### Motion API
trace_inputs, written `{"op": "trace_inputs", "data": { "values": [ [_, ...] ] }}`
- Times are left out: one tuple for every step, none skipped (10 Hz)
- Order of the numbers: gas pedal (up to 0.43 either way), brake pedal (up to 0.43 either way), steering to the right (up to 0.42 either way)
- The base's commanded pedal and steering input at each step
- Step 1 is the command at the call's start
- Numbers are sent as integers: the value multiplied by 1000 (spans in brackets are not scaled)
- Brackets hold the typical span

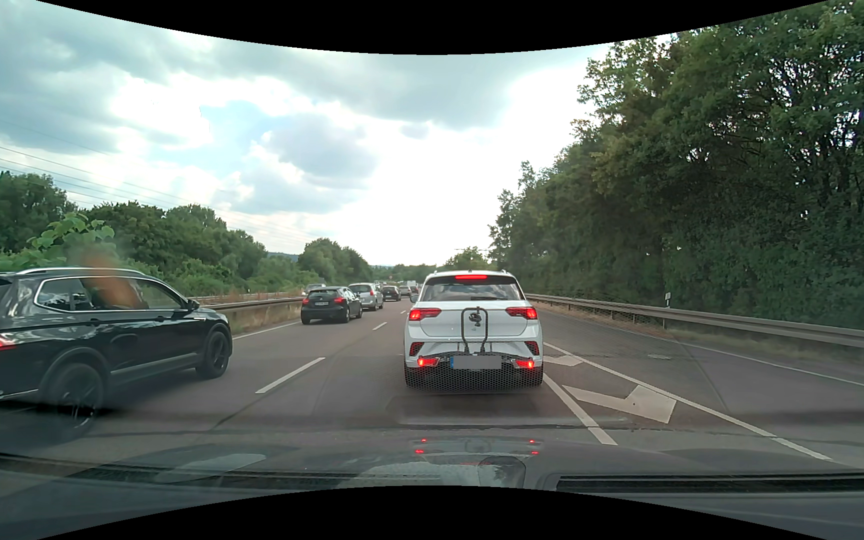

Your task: Follow the waypoints while adhering to traffic rules and regulations

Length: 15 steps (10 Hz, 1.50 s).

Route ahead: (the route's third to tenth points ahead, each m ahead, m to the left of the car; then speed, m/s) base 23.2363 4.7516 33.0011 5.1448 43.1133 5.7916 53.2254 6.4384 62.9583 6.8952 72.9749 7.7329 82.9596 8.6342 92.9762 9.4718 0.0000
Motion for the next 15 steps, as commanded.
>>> {"op": "trace_inputs", "data": {
  "values": [
    [0,262,0],
    [0,262,0],
    [0,262,0],
    [0,262,0],
    [0,262,0],
    [0,262,0],
    [0,262,0],
    [0,262,0],
    [0,256,0],
    [0,262,0],
    [0,256,0],
    [0,262,0],
    [0,262,0],
    [0,262,0],
    [0,262,0]
  ]
}}
